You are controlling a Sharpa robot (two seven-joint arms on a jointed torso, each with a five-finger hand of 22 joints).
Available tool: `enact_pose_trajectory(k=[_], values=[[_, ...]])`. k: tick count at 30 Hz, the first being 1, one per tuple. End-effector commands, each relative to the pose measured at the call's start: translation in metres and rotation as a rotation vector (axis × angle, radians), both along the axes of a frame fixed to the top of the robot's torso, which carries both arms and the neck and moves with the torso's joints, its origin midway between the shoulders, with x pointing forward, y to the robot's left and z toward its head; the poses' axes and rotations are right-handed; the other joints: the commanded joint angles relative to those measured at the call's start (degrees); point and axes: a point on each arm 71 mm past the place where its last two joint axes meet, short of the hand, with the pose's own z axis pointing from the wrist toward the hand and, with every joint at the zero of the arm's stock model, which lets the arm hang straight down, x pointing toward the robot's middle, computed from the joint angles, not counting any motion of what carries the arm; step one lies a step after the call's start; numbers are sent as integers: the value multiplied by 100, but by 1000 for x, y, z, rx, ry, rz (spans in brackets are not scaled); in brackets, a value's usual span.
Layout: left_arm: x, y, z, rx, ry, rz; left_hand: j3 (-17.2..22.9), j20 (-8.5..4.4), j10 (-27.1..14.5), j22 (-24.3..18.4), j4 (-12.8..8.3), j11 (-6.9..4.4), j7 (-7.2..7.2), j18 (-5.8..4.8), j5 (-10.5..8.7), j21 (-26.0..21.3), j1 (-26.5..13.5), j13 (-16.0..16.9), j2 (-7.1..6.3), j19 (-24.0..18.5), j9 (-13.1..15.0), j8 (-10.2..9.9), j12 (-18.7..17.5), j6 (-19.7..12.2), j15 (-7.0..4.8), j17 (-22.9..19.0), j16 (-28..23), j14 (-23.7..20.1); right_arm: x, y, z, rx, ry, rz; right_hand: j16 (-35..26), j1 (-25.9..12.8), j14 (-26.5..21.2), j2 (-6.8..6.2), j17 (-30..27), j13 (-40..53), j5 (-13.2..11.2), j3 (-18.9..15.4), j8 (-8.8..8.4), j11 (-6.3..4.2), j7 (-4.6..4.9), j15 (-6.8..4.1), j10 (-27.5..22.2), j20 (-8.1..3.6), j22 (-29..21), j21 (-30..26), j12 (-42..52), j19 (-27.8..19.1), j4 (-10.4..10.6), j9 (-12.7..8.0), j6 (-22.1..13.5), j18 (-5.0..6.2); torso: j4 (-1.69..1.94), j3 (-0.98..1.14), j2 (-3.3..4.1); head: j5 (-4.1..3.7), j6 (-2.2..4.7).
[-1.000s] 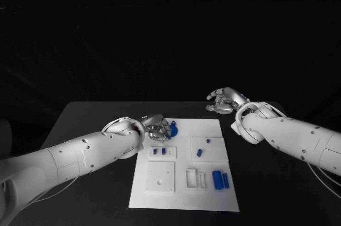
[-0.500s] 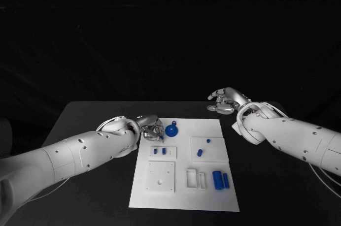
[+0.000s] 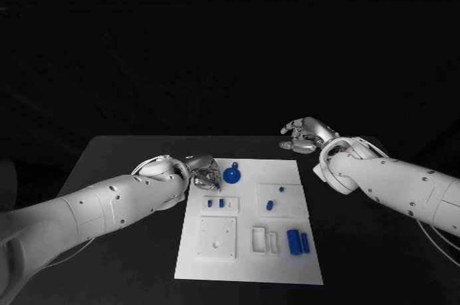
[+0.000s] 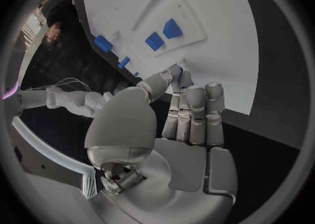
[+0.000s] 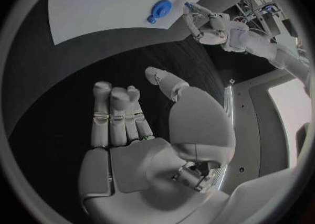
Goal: Assemble the parts on the task board
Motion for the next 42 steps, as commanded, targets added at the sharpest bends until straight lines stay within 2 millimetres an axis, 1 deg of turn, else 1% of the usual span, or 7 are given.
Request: enact_pose_trajectory(k=[1,7,11,19,23,27,42], values=[[0,-2,-1,12,8,-12,34,-146,40,106,5,18,-4,250,33,37,19,9,45,36,4,17,-33,34,7,-10,29,30,0,1,0,-3,-1,11,31,-32,24,39,-10,-7,8,3,39,-22,31,-17,-10,-18,105,-12,14,7,-31,-8,-8,171,-5,3,0,8,-5],[0,-4,-1,10,10,-17,33,-147,43,106,6,17,-3,249,31,38,15,10,47,37,3,15,-37,34,7,-11,31,31,0,2,0,-2,-2,12,31,-32,24,39,-10,-9,8,3,39,-23,31,-17,-10,-18,105,-12,15,7,-32,-8,-8,171,2,10,-3,5,-10],[0,-6,-2,9,13,-21,32,-147,46,106,8,17,-2,248,29,40,12,11,50,38,2,13,-40,34,7,-11,32,31,0,3,0,-2,-1,14,31,-31,24,40,-10,-10,7,4,39,-23,30,-17,-10,-18,105,-12,15,8,-33,-8,-8,171,2,7,-2,7,-9],[0,-6,-3,15,20,-20,30,-149,55,106,7,15,-3,248,29,45,10,13,54,41,1,13,-43,38,5,-11,37,35,0,2,0,-2,-1,12,32,-30,25,41,-11,-12,6,5,39,-23,30,-17,-10,-19,105,-12,17,9,-34,-9,-7,171,-10,7,-1,11,-9],[-1,-7,-4,23,32,-20,29,-150,58,107,5,14,-4,248,29,47,10,14,53,42,1,13,-45,40,4,-10,39,36,0,2,0,-2,-1,13,32,-30,26,41,-11,-13,5,5,39,-23,30,-17,-9,-19,105,-11,18,9,-35,-9,-8,171,-3,8,-2,9,-14],[-1,-6,-5,29,37,-18,30,-151,60,107,3,13,-5,248,30,48,12,14,55,42,0,12,-47,41,3,-11,41,36,0,2,0,-2,-1,13,32,-30,26,41,-11,-14,5,5,39,-23,30,-17,-9,-19,105,-11,19,10,-35,-9,-7,171,3,4,0,6,-18],[-1,-5,-5,38,45,-19,33,-155,78,107,-5,9,-9,247,47,53,19,19,53,38,-1,13,-55,55,-1,-12,47,32,0,2,0,-2,0,13,33,-28,28,41,-12,-19,2,6,39,-23,30,-17,-9,-20,105,-11,22,12,-39,-9,-8,171,-3,5,-2,4,-26]])
